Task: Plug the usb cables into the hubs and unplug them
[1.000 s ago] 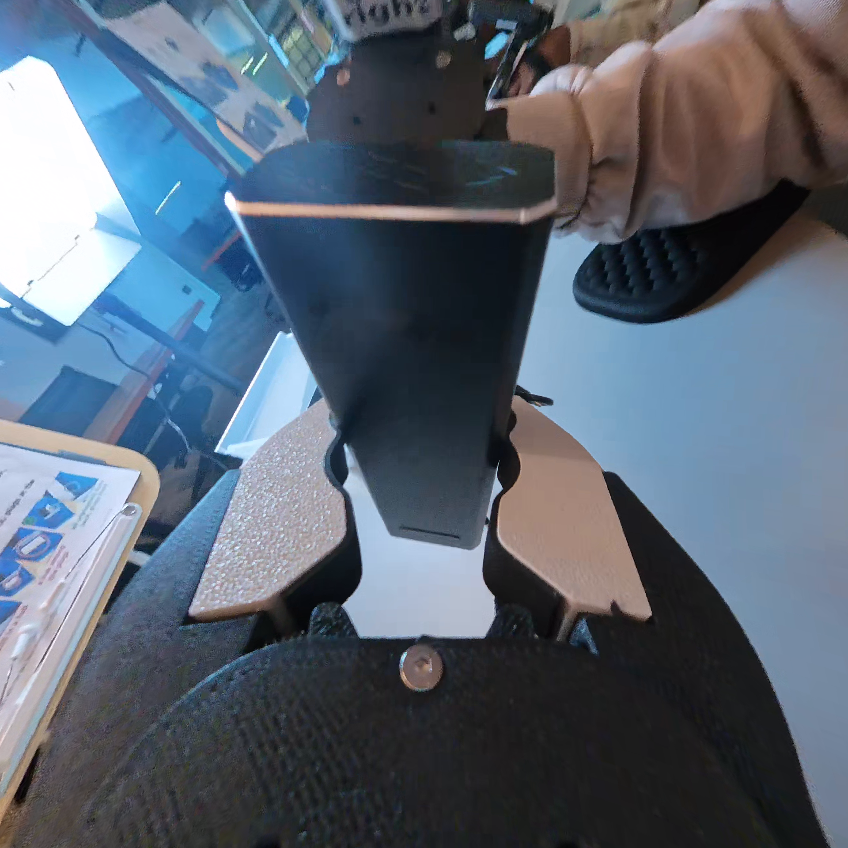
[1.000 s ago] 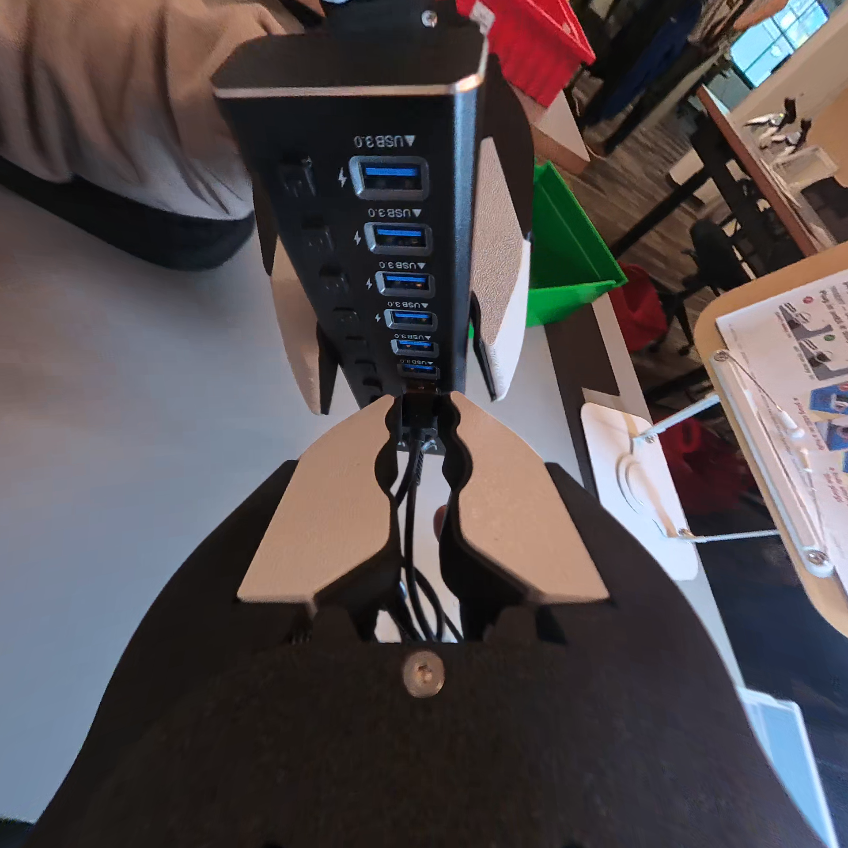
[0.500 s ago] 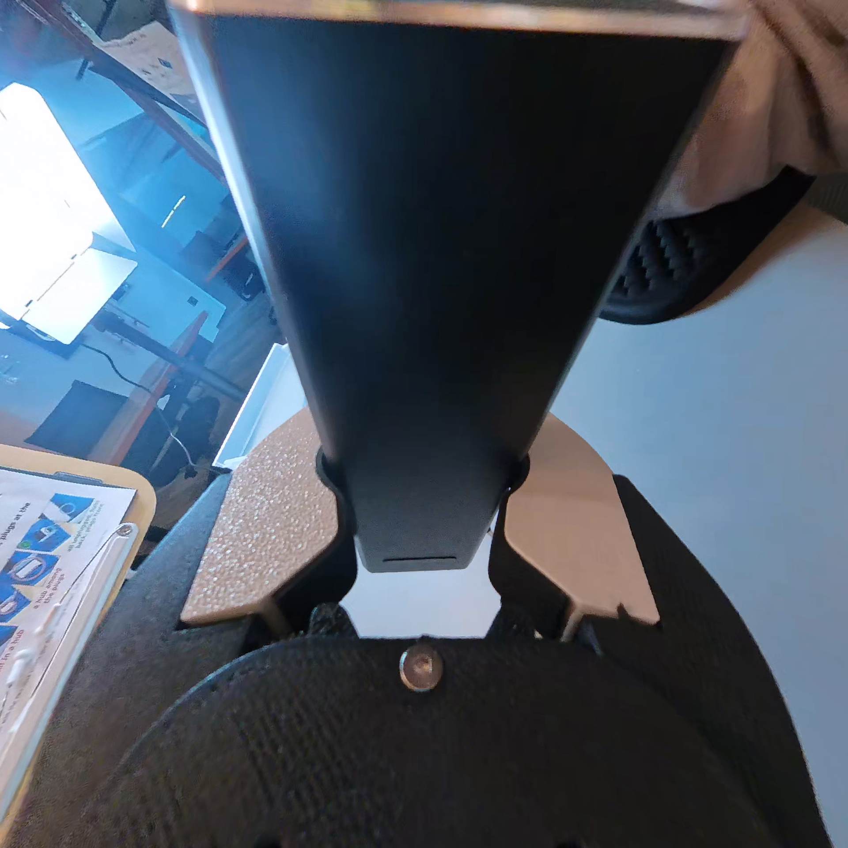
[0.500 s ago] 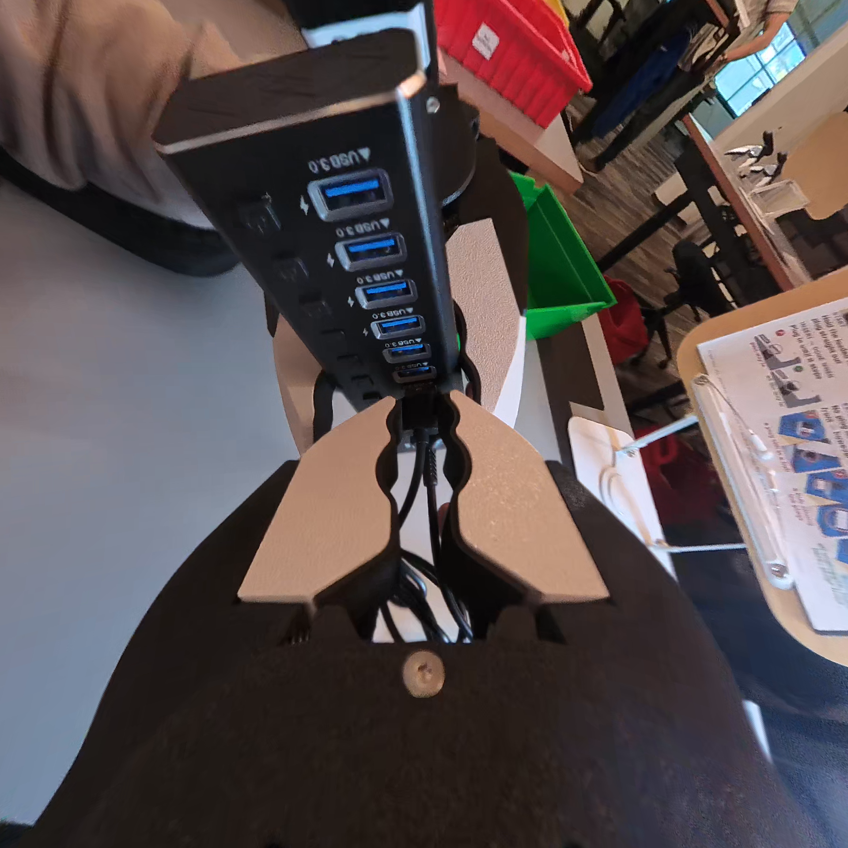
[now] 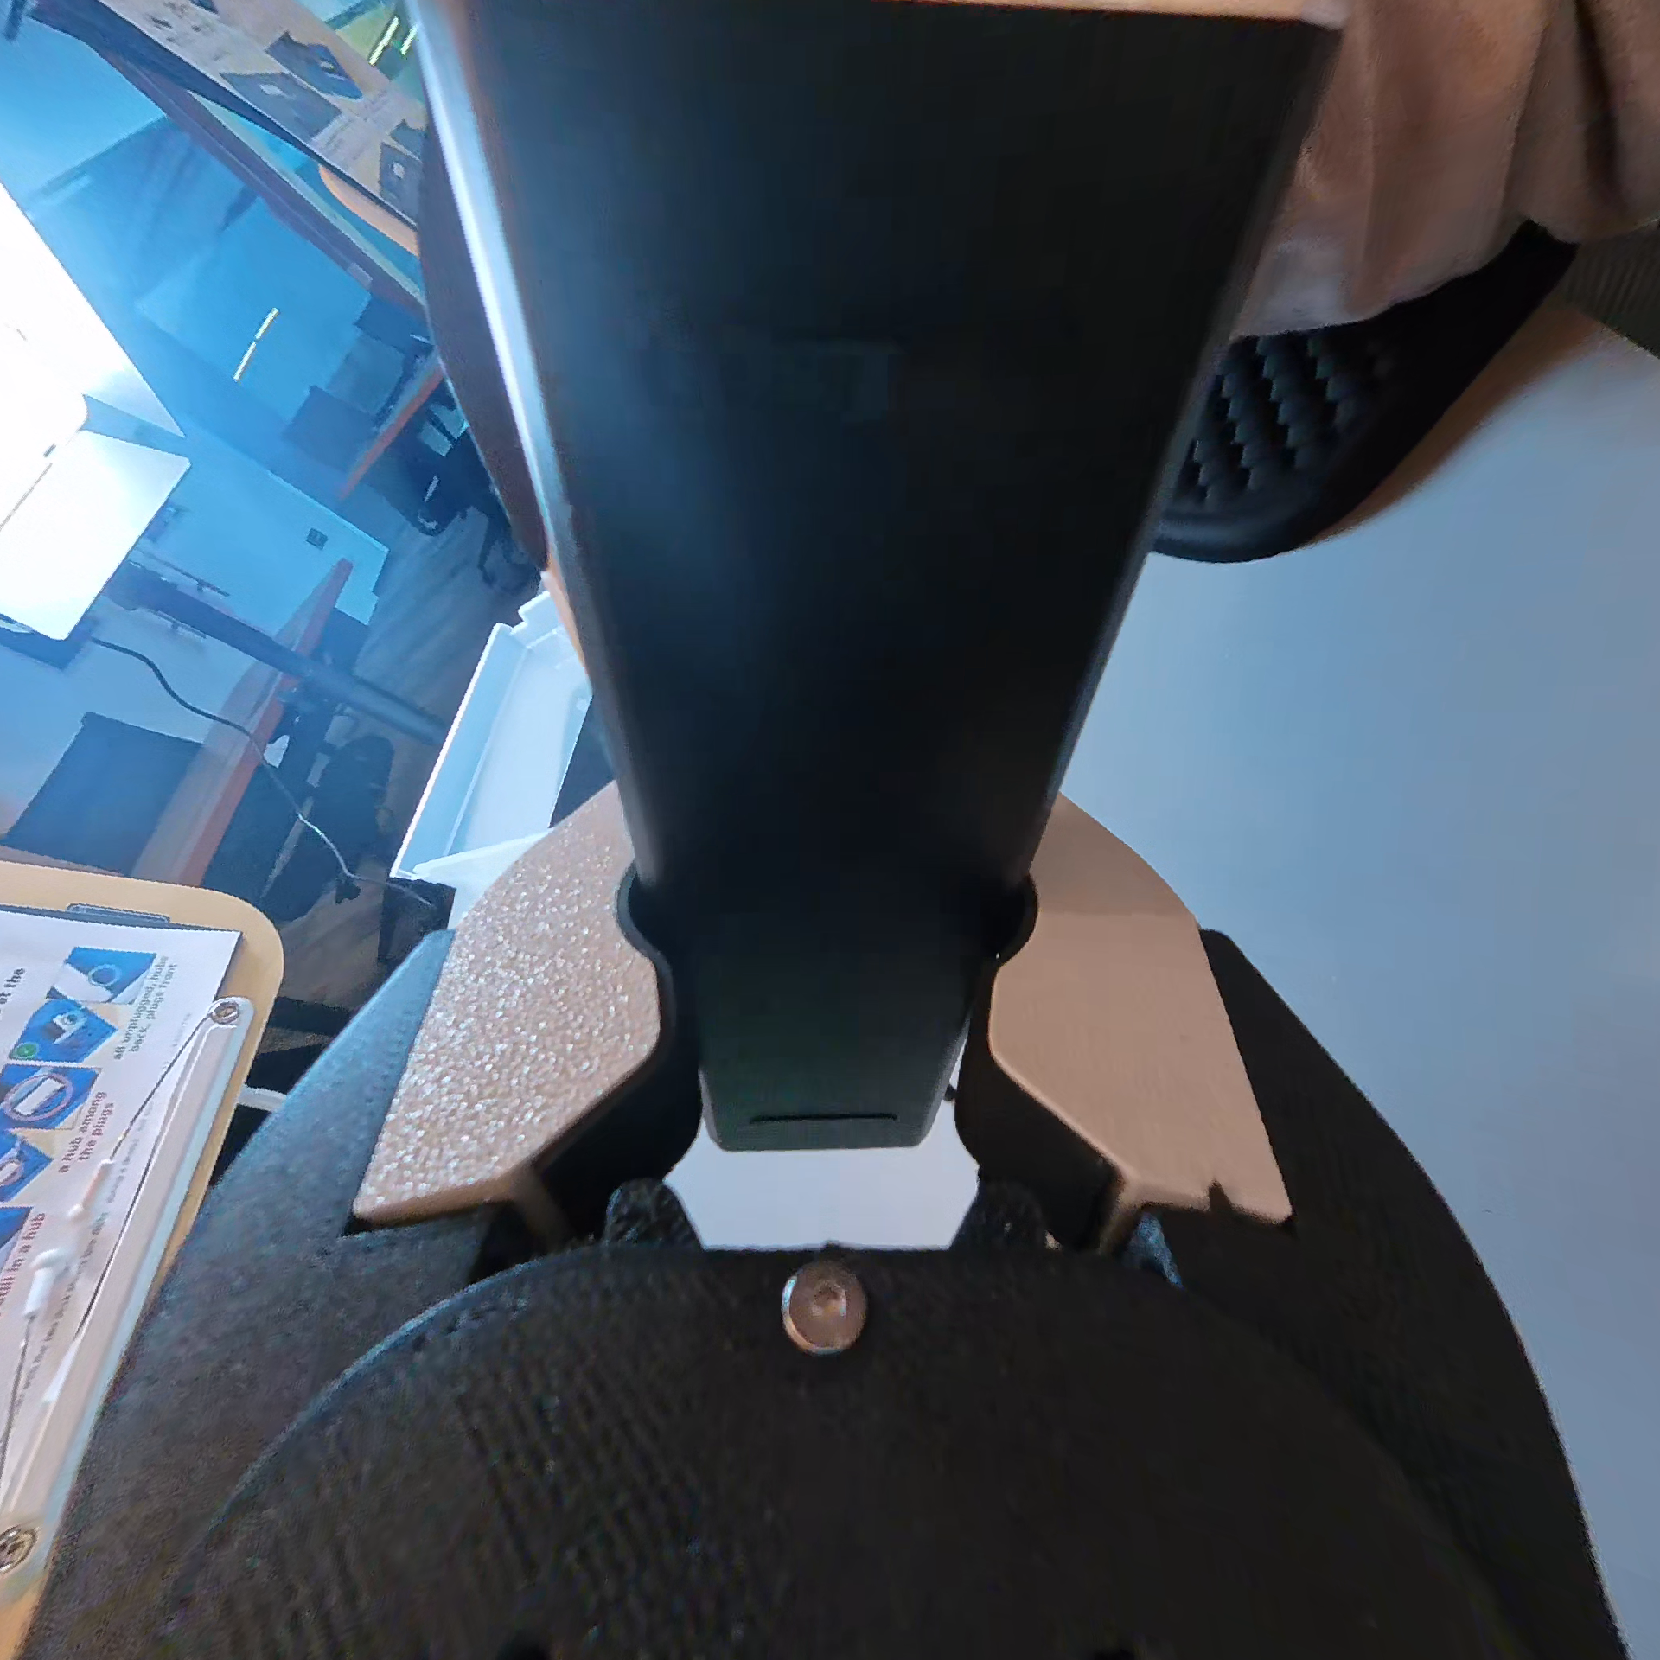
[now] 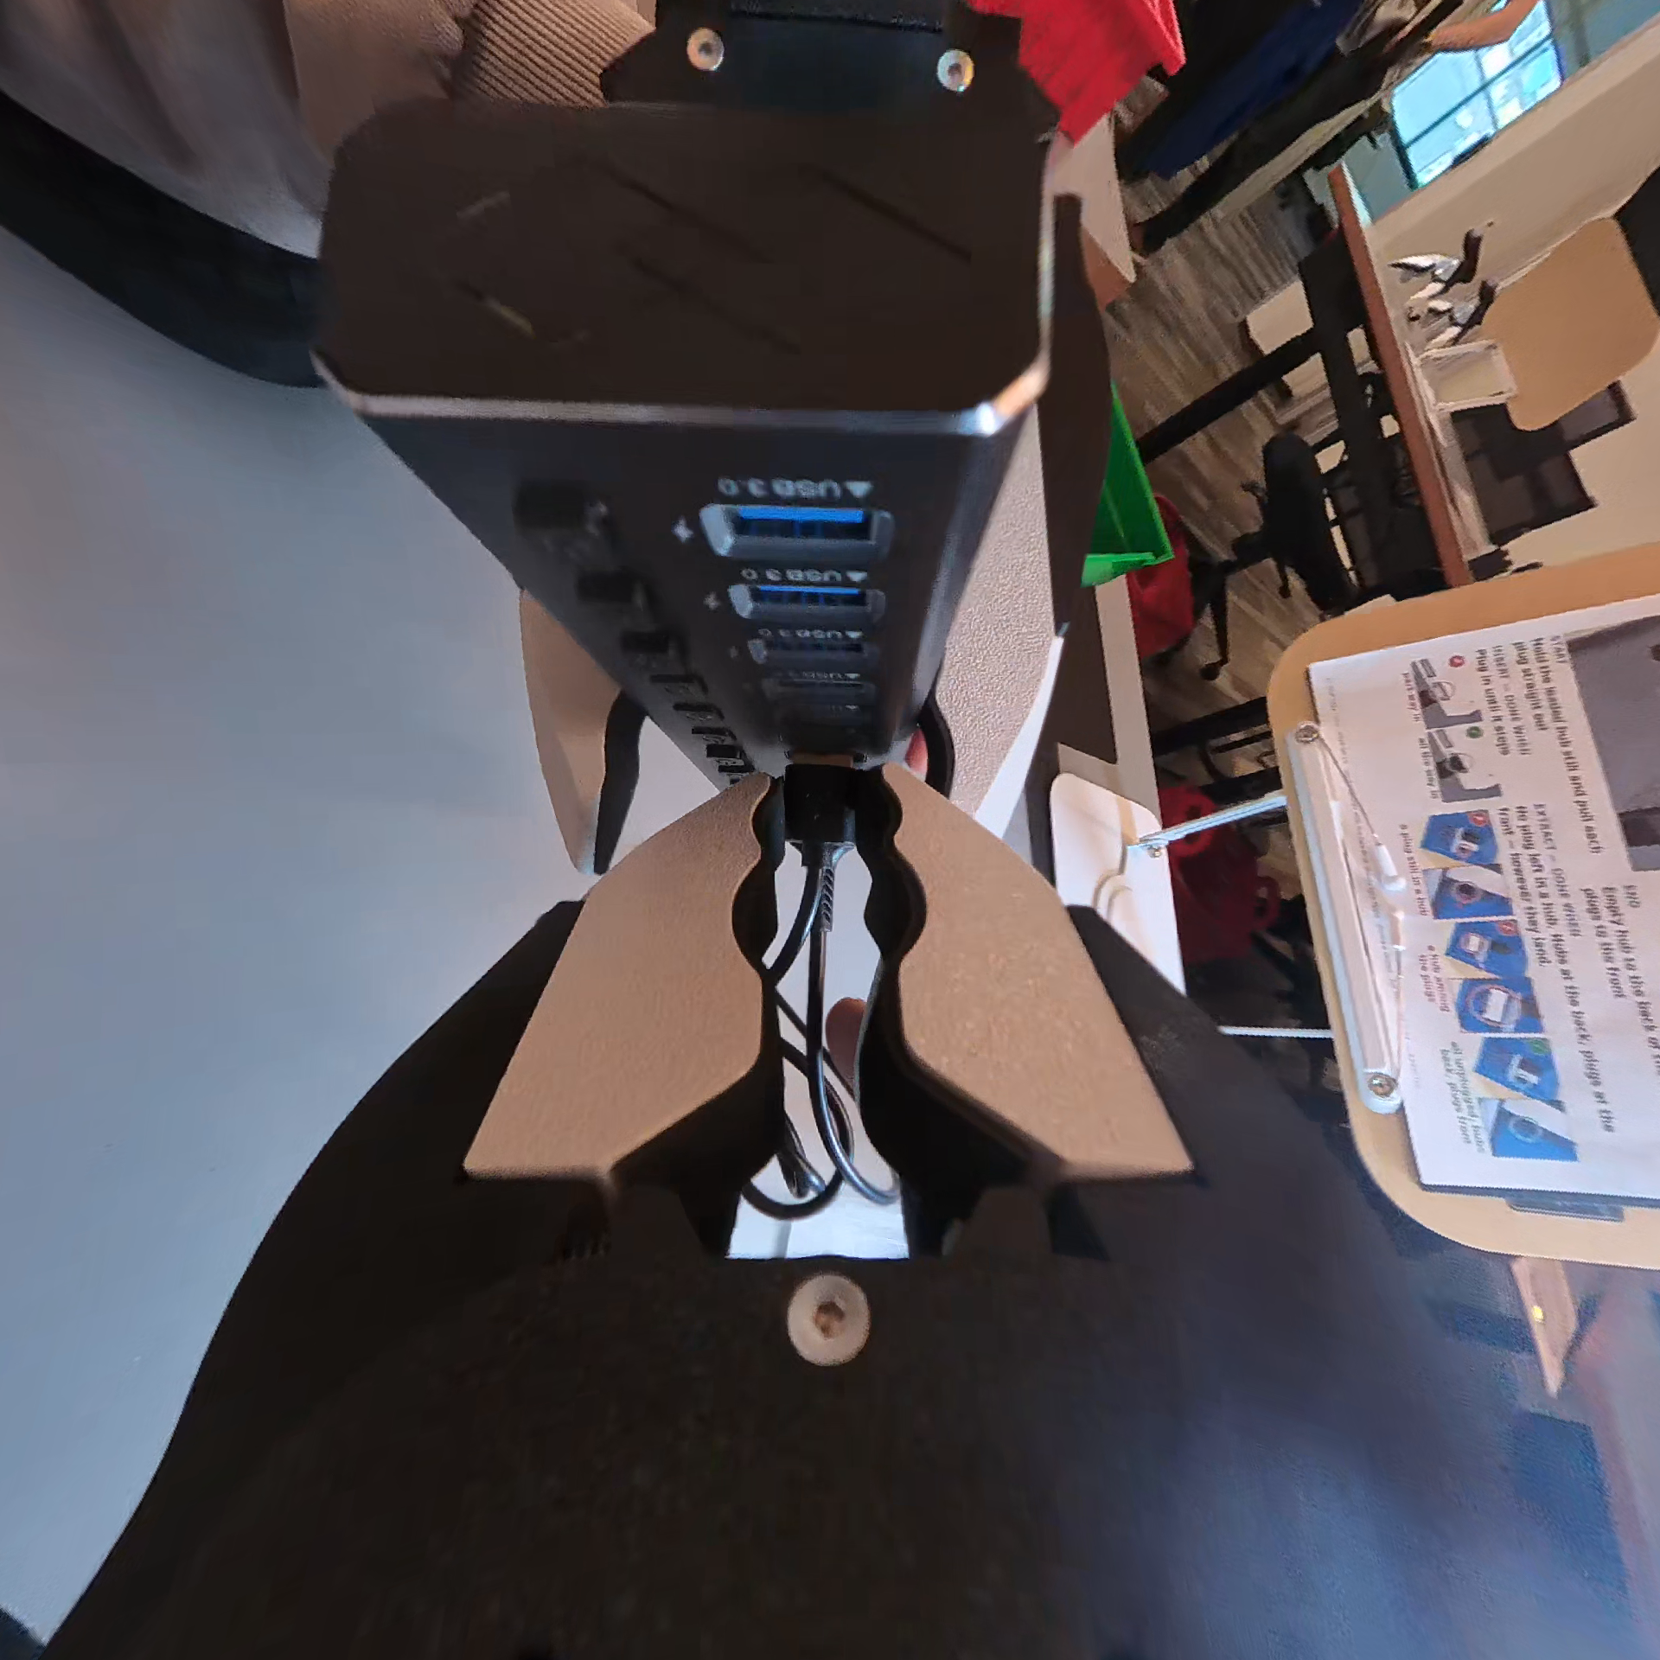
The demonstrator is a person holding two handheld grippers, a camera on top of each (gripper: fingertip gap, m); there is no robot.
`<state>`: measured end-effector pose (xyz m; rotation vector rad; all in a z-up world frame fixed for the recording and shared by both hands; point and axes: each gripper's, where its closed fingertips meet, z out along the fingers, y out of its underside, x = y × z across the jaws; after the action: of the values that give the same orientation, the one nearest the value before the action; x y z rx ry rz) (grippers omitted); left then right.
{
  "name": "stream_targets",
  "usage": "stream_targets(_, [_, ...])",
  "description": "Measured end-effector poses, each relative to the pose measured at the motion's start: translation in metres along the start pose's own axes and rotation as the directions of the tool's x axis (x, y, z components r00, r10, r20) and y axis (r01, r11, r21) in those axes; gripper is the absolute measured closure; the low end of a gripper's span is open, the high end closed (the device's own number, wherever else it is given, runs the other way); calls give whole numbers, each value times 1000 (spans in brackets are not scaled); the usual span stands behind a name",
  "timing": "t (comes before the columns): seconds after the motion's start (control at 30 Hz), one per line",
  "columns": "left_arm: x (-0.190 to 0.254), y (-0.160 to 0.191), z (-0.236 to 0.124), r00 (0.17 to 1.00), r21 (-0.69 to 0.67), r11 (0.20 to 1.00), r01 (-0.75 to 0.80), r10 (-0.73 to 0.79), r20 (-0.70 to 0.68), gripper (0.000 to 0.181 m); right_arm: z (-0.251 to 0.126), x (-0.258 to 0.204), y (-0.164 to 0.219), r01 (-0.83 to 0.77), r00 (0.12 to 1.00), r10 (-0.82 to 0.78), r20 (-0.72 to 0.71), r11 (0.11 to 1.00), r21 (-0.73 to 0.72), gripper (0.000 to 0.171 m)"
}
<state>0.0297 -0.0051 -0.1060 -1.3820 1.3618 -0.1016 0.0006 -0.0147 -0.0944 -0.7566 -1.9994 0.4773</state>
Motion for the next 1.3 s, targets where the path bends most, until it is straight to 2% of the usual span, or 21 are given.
stream_targets(0.13, [1,10,6,1000,-22,1000,3,-3,-8,108,4,-2,10,-27,999,28,23,999,-21,156])
stream_targets(0.17, [-1,14,6,1000,-31,1000,5,-5,2,108,3,-1,22,-24,999,26,26,997,-80,157])
stream_targets(0.2, [-10,21,-2,999,-45,999,15,-13,44,108,-2,5,53,-17,1000,18,1,975,-222,156])
stream_targets(0.23, [-26,31,-18,994,-45,997,59,-54,97,108,-11,9,68,-73,997,72,-11,975,-209,156])
stream_targets(0.3, [-48,43,-51,977,-15,986,164,-160,144,109,-38,29,56,-175,981,172,-85,984,-24,156])
stream_targets(0.4, [-68,45,-68,958,12,983,181,-179,226,109,-87,76,28,-176,943,200,-265,978,112,156])
stream_targets(0.5, [-84,29,-83,936,104,977,188,-210,283,109,-131,121,38,-171,850,228,-474,972,159,156])
stream_targets(0.57, [-90,19,-94,923,160,969,188,-230,309,109,-140,134,74,-228,800,247,-546,968,103,156])
stream_targets(0.67, [-94,12,-101,912,197,960,197,-253,322,109,-123,137,144,-404,769,361,-528,914,37,156])
stream_targets(0.73, [-94,8,-102,910,214,957,197,-260,323,109,-97,124,193,-551,748,476,-464,834,-33,156])
stream_targets(0.8, [-92,1,-102,913,243,949,200,-270,305,109,-75,106,238,-648,723,530,-444,742,-169,155])
stream_targets(0.87, [-89,-3,-101,916,261,943,206,-280,287,109,-64,96,254,-676,716,550,-429,701,-228,132])
stream_targets(0.9, [-88,-4,-100,919,265,942,206,-279,279,110,-64,100,250,-678,709,551,-440,706,-207,124])
stream_targets(0.97, [-85,-6,-97,924,272,939,210,-282,259,109,-72,114,225,-664,694,565,-446,742,-92,121])
stream_targets(1.03, [-81,-7,-94,930,281,934,219,-287,229,109,-83,124,187,-625,701,581,-413,780,36,122])
stream_targets(1.1, [-75,-8,-88,940,281,933,223,-283,193,110,-90,124,140,-550,754,550,-359,827,112,125])
stream_targets(1.17, [-66,-10,-80,952,273,937,218,-266,151,109,-84,105,93,-442,851,453,-266,891,105,134])
stream_targets(1.23, [-56,-10,-71,962,260,941,218,-252,105,109,-66,76,59,-308,934,309,-177,951,35,135])
stream_targets(1.3, [-45,-8,-58,971,223,951,214,-233,61,109,-46,54,30,-196,972,196,-127,981,18,135])
